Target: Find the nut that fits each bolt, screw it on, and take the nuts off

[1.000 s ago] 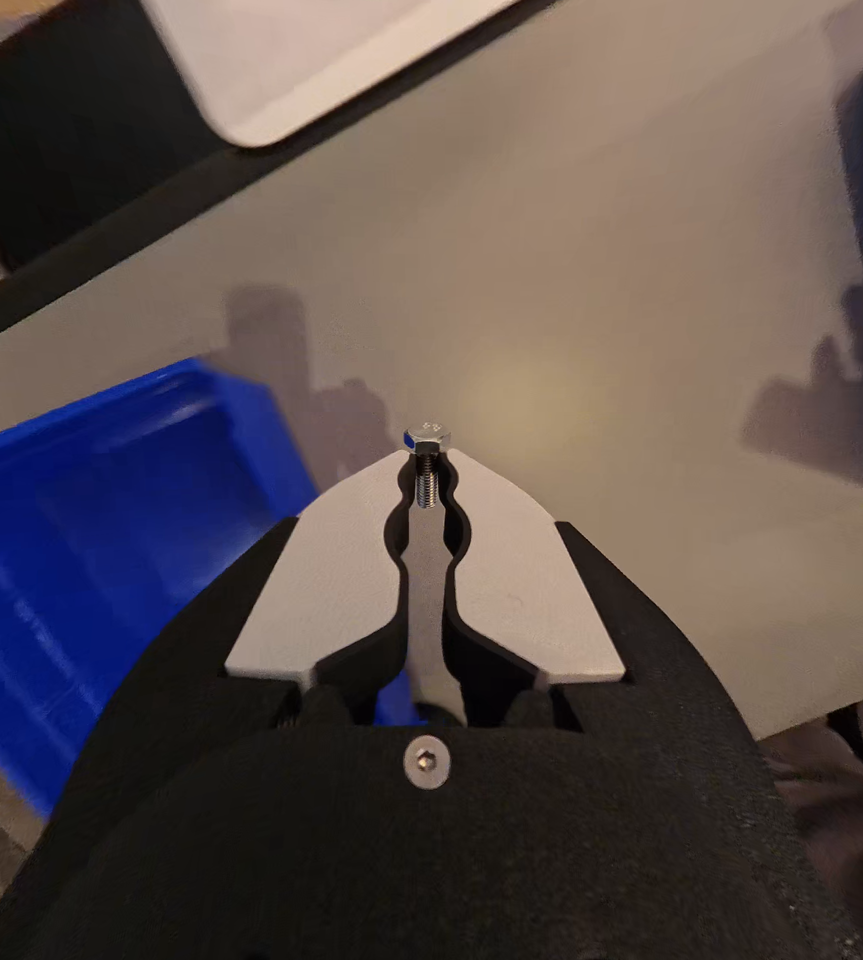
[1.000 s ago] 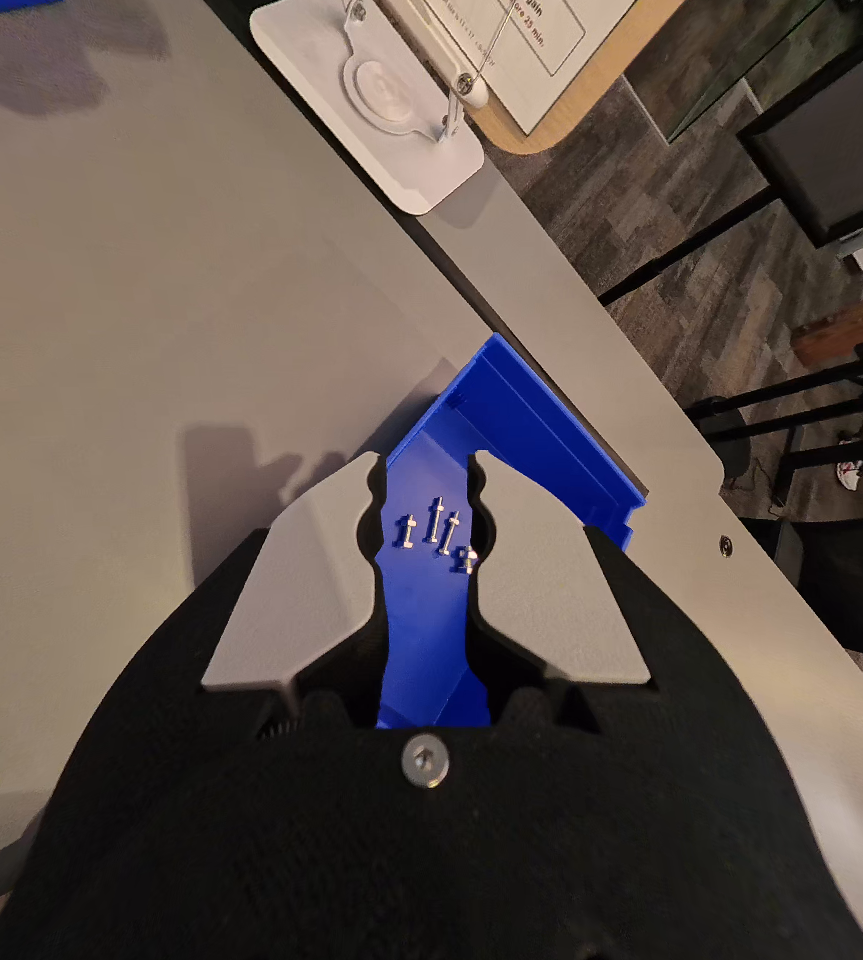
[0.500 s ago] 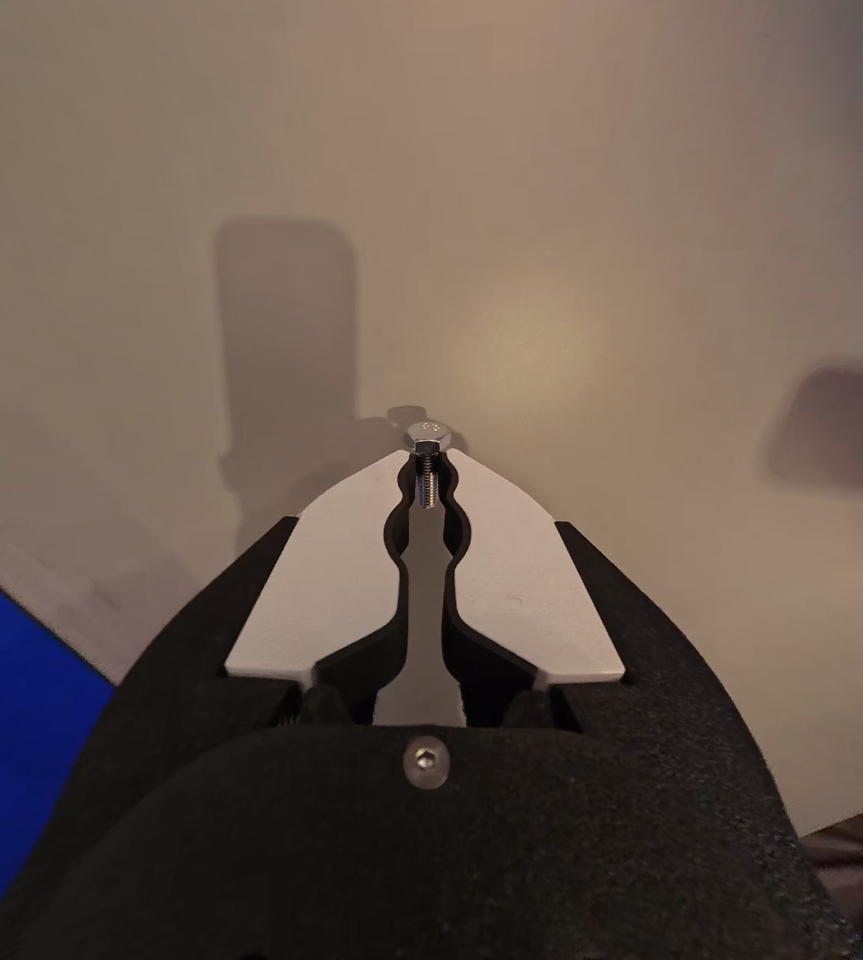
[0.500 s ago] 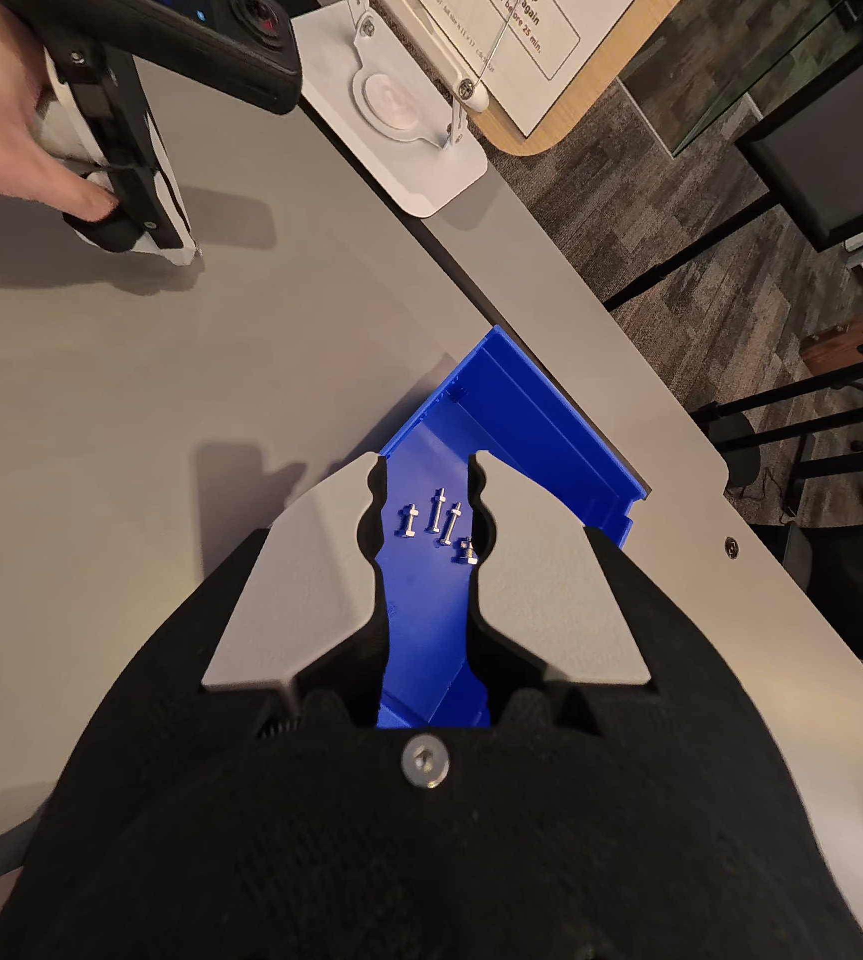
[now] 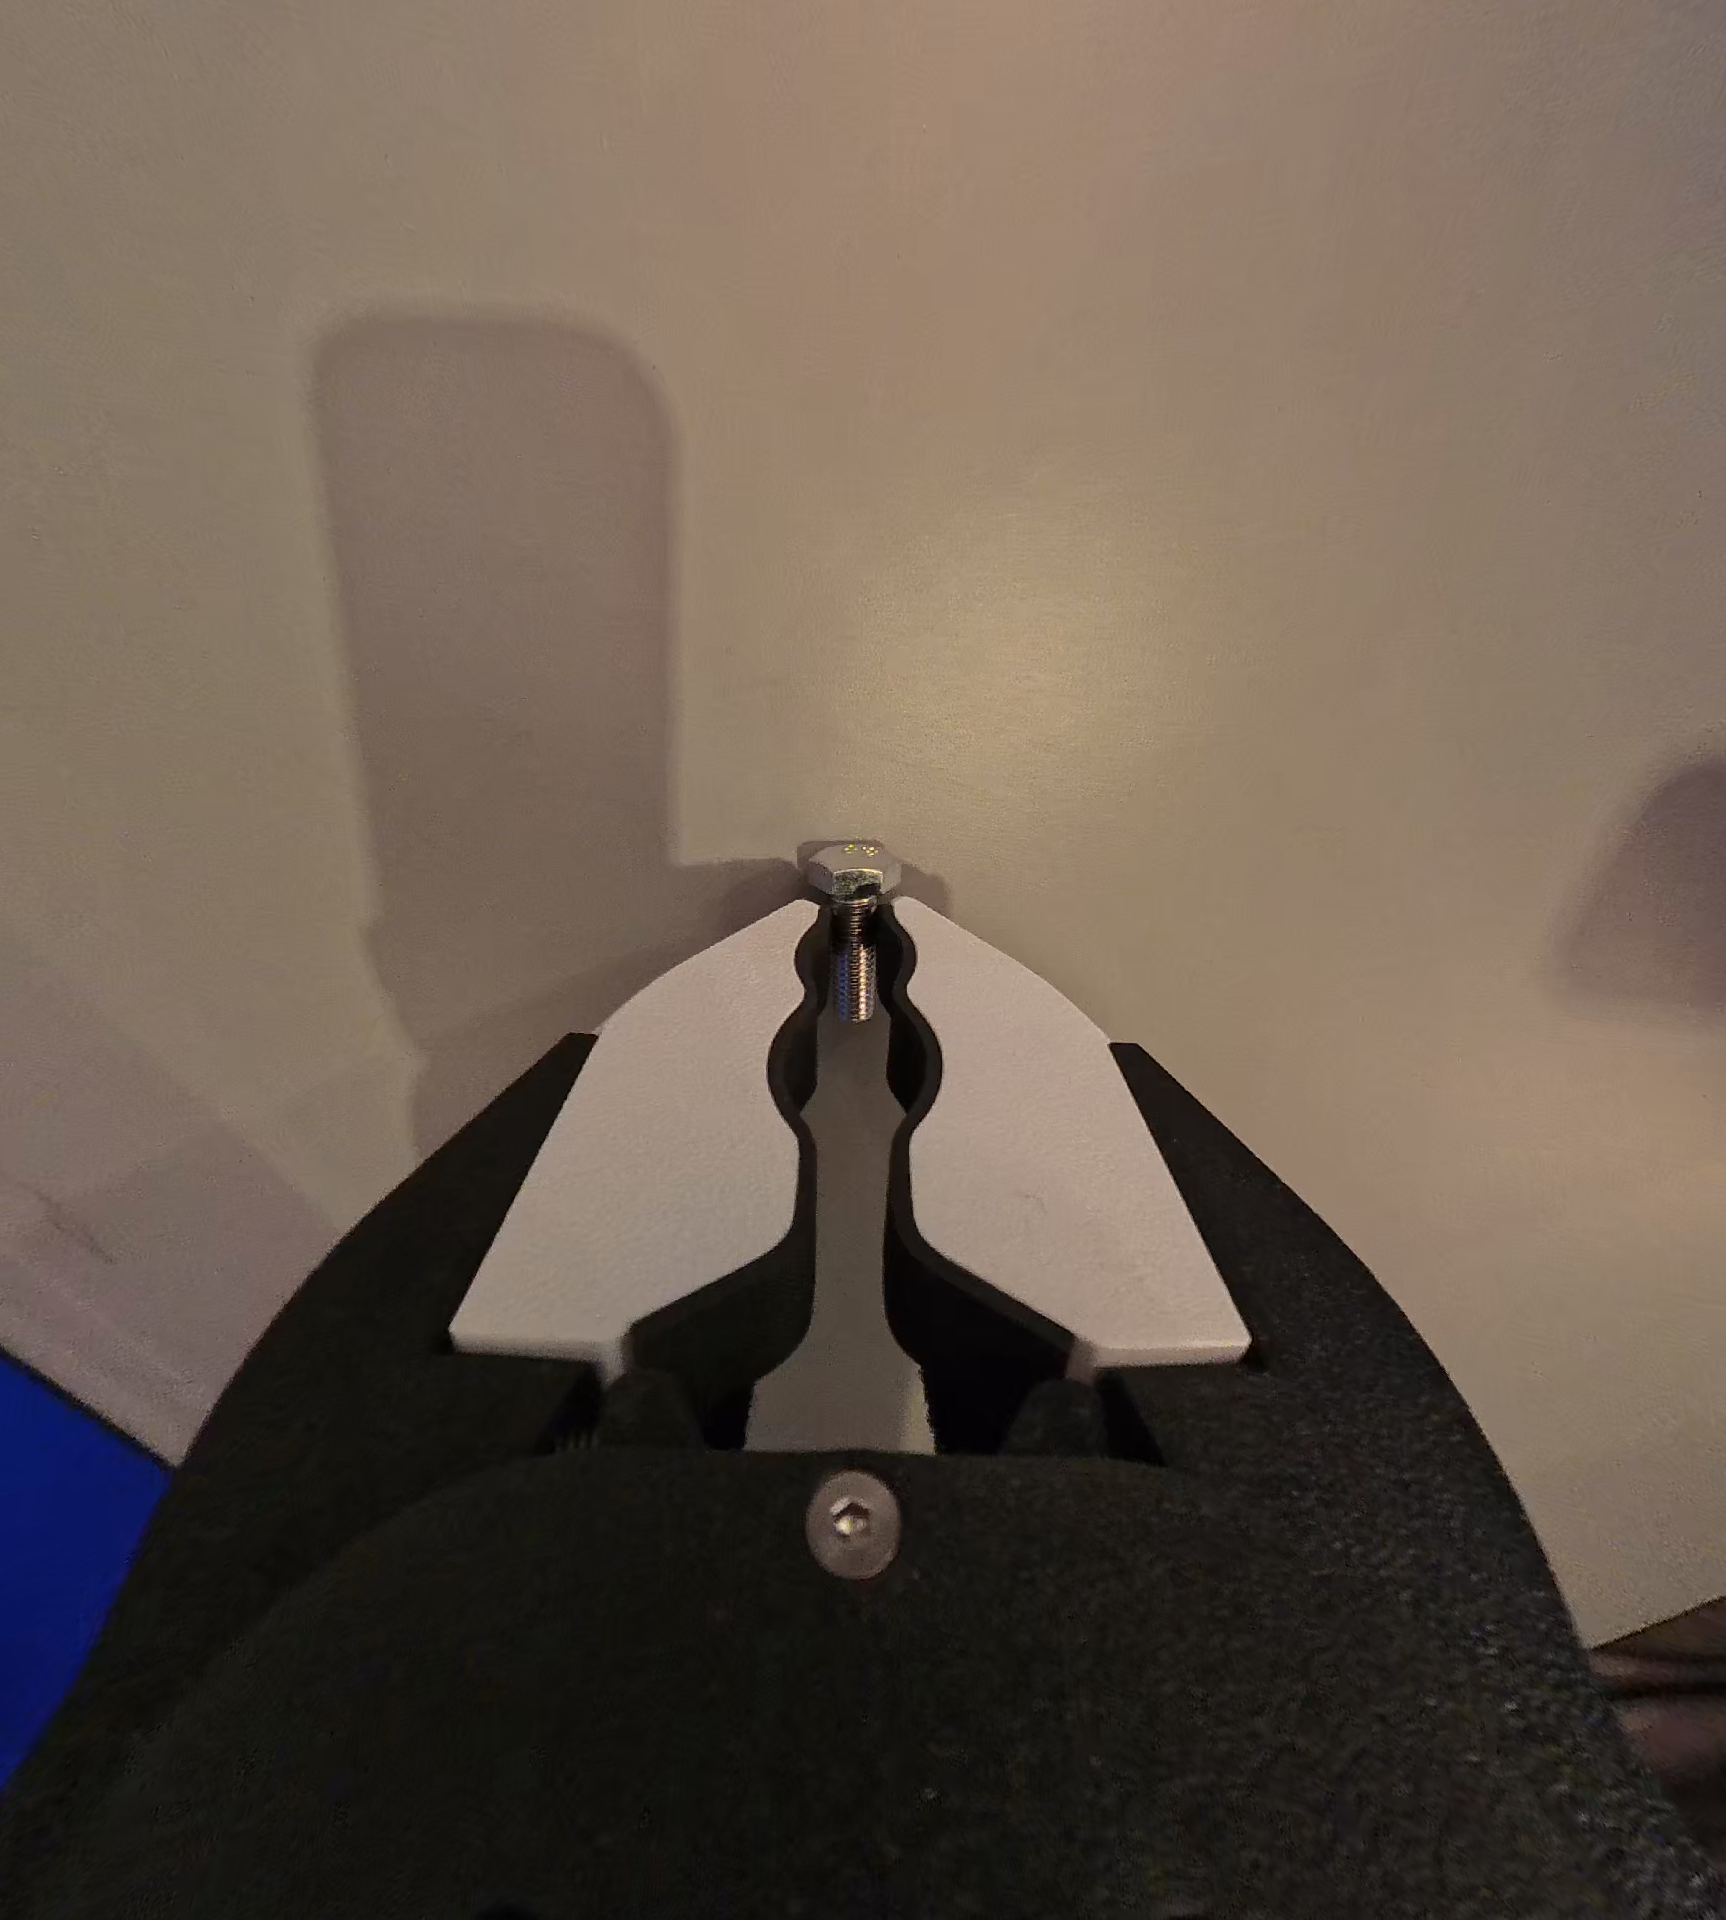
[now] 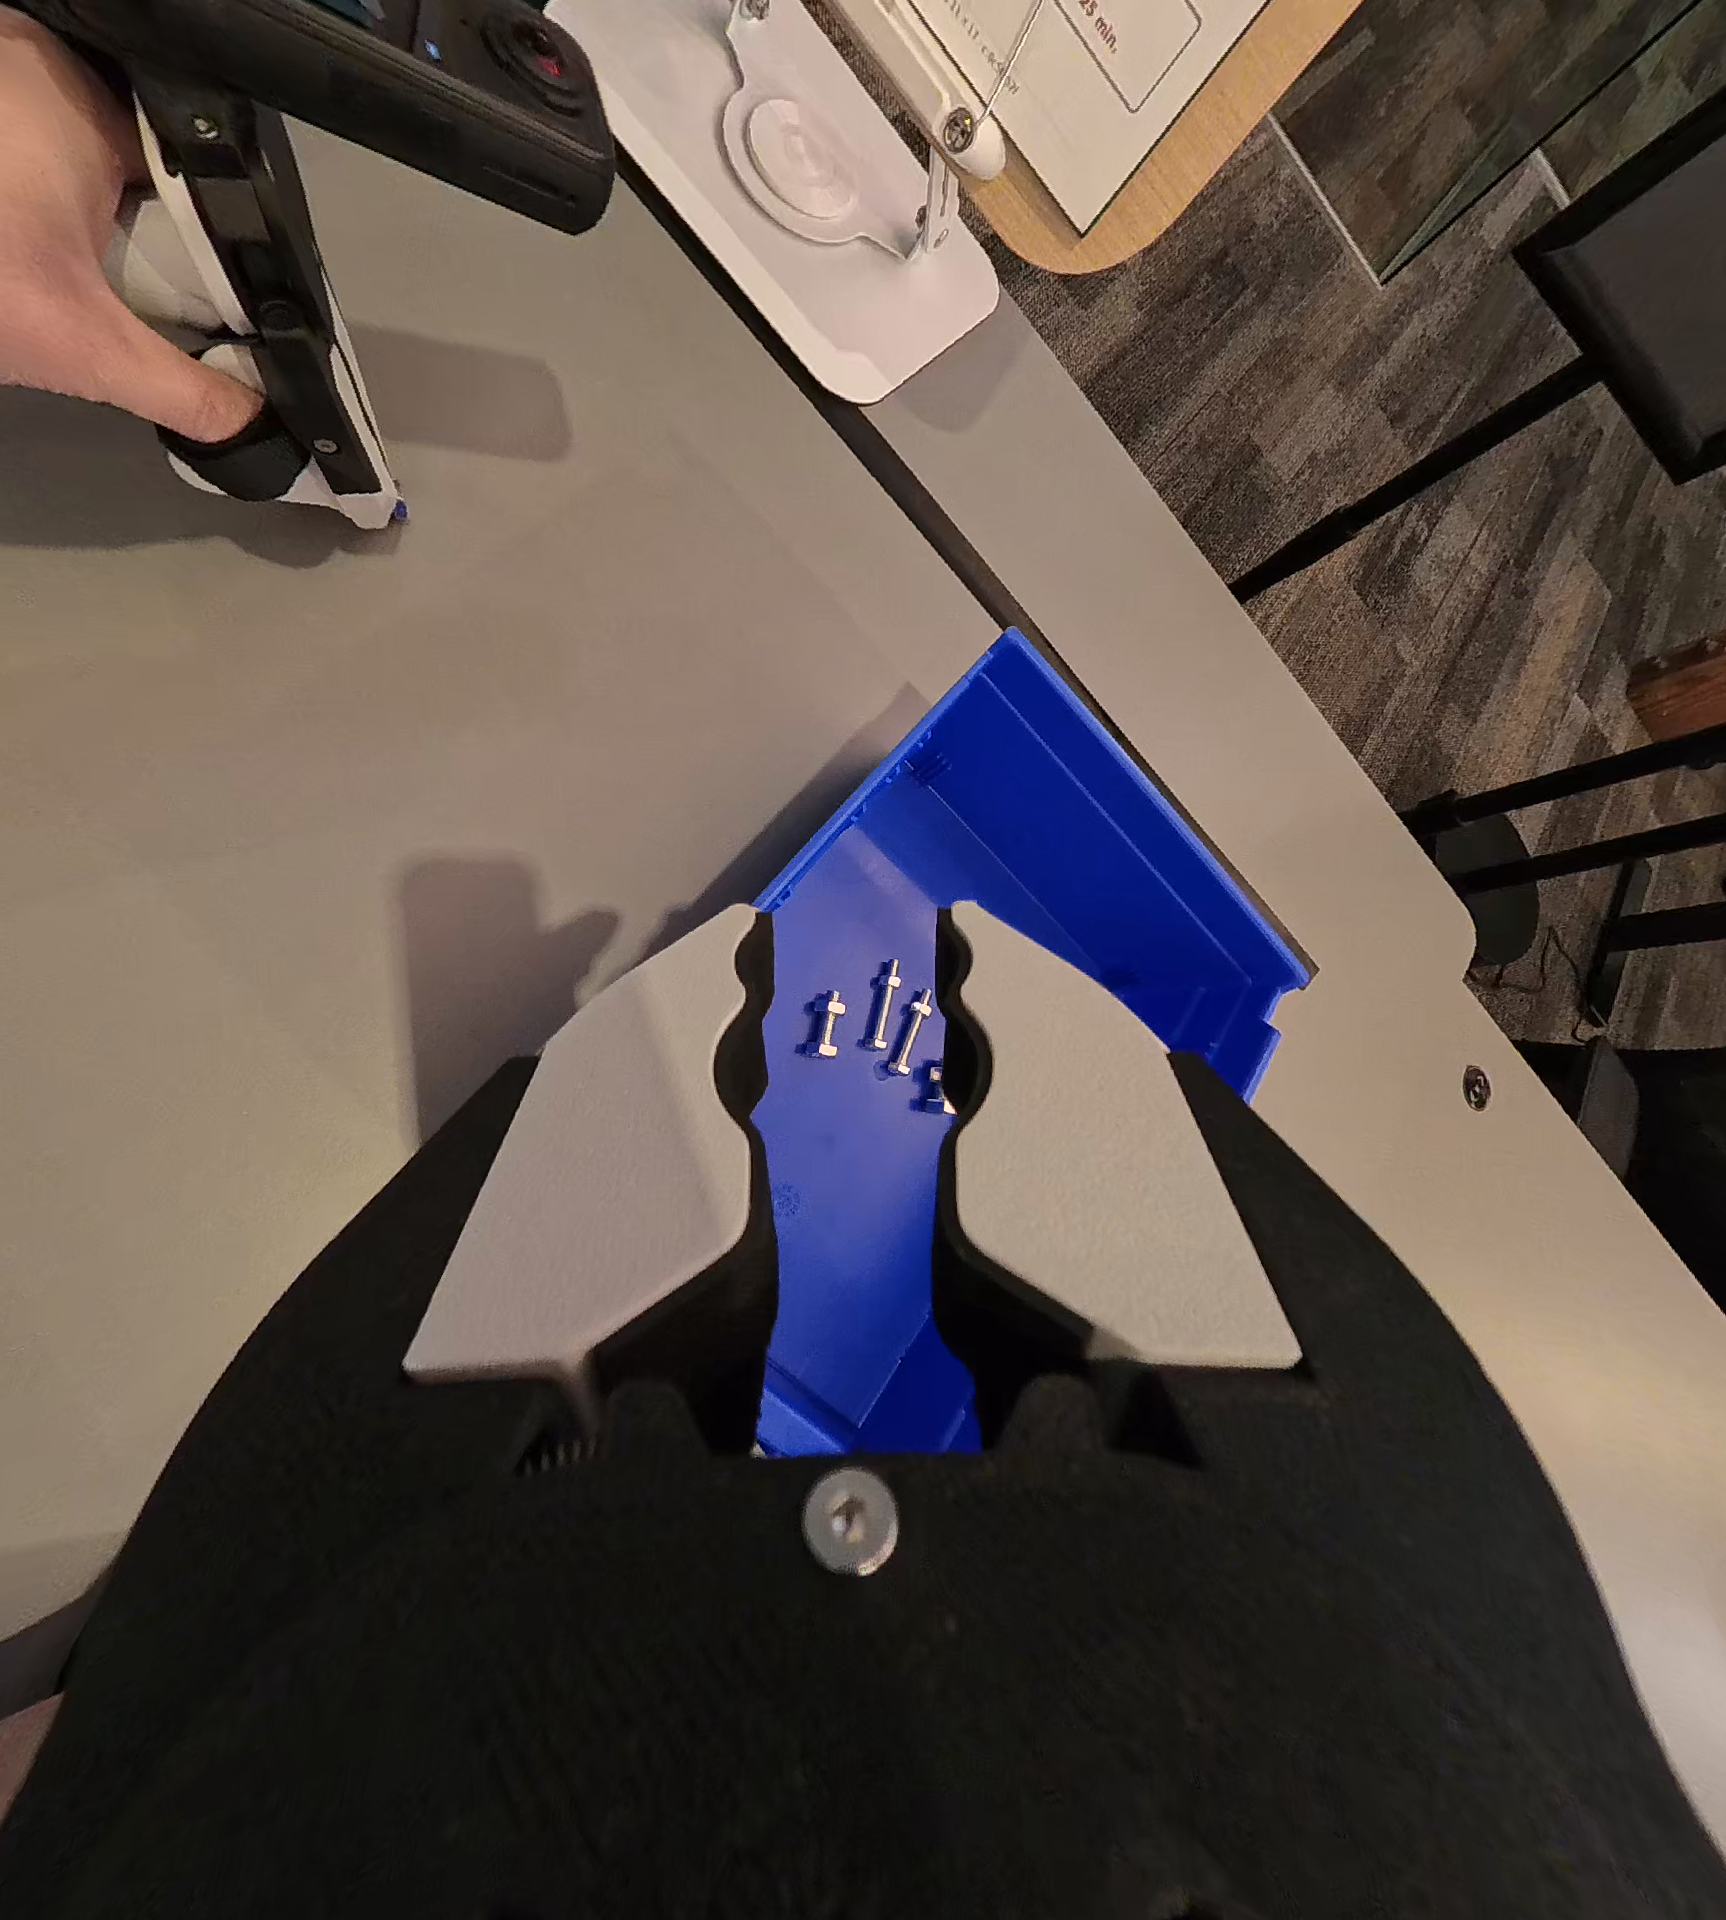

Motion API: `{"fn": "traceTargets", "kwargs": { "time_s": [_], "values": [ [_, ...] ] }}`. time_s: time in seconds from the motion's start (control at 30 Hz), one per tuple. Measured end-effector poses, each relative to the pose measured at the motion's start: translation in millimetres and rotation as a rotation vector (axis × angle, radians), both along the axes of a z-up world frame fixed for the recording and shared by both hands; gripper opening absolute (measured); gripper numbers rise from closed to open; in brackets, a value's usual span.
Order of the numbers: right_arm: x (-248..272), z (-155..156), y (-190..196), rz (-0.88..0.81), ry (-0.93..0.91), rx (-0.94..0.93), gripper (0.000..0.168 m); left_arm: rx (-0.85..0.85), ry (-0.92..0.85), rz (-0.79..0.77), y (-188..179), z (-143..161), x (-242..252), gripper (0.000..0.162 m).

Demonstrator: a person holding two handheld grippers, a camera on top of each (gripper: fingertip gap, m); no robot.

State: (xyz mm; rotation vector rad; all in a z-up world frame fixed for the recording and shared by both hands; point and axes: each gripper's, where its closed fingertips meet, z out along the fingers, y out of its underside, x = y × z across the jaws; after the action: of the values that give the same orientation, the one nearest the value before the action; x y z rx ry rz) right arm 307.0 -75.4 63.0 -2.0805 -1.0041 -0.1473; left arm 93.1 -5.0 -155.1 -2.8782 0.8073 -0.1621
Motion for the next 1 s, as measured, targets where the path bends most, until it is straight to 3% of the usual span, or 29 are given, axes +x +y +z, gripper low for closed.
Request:
{"fn": "traceTargets", "kwargs": {
  "time_s": [0.17,0.27,0.37,0.43,0.53,0.67,0.73,0.83,1.0],
  "values": [
    [2.3,-2.5,0.6,-0.006,-0.007,-0.010,0.031,-0.001,-0.009,-0.003,-0.2,-0.6,0.9,0.008],
    [4.9,-3.6,1.1,-0.014,-0.010,-0.014,0.031,0.009,-0.008,-0.011,0.4,2.1,2.5,0.023],
    [7.3,-4.3,1.7,-0.021,-0.011,-0.016,0.031,0.022,-0.058,-0.019,1.6,18.0,8.4,0.027],
    [9.4,-5.5,1.7,-0.024,-0.015,-0.020,0.031,0.047,-0.080,-0.037,3.4,41.3,7.7,0.027],
    [13.1,-7.8,1.3,-0.035,-0.026,-0.028,0.031,0.148,-0.078,-0.062,10.3,99.4,-13.2,0.027],
    [12.5,-8.4,3.1,-0.042,-0.037,-0.028,0.031,0.333,-0.105,0.048,27.2,186.9,-81.0,0.037],
    [10.6,-9.7,4.6,-0.042,-0.049,-0.029,0.031,0.404,-0.090,0.138,34.9,210.5,-127.9,0.046],
    [8.7,-12.1,5.5,-0.047,-0.062,-0.036,0.031,0.383,-0.109,0.253,36.0,205.9,-183.8,0.053],
    [7.4,-13.7,5.8,-0.064,-0.058,-0.043,0.031,0.324,-0.140,0.354,37.9,147.7,-234.8,0.059]
  ]
}}
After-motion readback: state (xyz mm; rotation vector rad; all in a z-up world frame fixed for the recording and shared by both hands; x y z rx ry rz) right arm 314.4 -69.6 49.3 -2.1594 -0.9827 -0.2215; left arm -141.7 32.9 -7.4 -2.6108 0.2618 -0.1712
